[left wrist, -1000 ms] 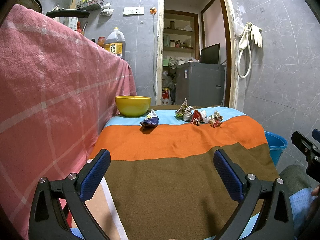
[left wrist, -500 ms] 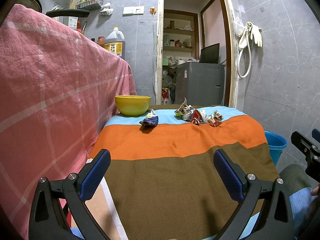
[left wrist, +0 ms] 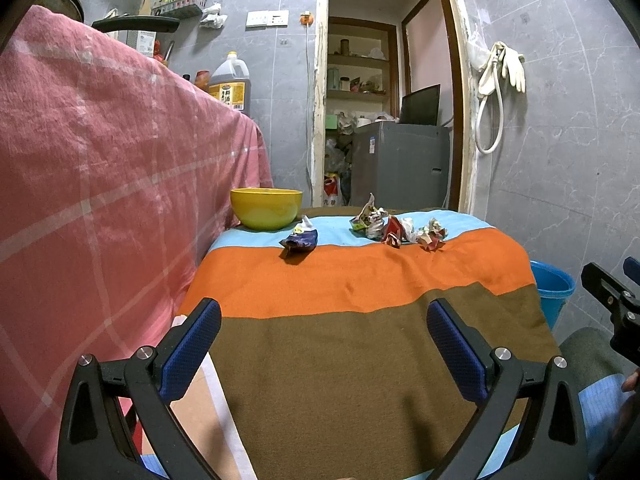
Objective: Collect trash
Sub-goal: 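Grasp the blue snack bag with the left tool while the right tool grasps a red wrapper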
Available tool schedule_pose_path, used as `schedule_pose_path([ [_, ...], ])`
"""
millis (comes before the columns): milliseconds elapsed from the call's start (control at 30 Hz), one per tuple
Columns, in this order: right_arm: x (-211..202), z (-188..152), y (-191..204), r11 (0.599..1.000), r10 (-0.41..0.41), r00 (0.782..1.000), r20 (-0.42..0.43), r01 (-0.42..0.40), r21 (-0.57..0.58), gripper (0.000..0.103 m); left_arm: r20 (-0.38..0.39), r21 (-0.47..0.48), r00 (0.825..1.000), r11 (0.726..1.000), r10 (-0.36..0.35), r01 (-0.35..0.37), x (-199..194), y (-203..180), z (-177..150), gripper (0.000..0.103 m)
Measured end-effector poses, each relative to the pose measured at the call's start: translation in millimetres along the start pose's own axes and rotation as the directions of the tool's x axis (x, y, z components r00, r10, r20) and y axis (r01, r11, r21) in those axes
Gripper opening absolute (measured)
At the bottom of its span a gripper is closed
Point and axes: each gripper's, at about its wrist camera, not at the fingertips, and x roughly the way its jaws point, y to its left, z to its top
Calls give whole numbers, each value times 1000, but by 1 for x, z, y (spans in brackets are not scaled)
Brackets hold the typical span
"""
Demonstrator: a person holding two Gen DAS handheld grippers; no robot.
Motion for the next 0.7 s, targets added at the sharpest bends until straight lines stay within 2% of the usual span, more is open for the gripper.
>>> schedule_pose_path([
  [267, 11, 7, 3, 999, 42, 999, -8, -42, 7, 103, 8, -29, 1000, 999, 25, -25, 11, 6, 6, 101],
  [700, 65, 47, 20, 985, 170, 981, 89, -165, -56, 103, 63, -38, 996, 997, 67, -65, 51, 28, 48, 101],
])
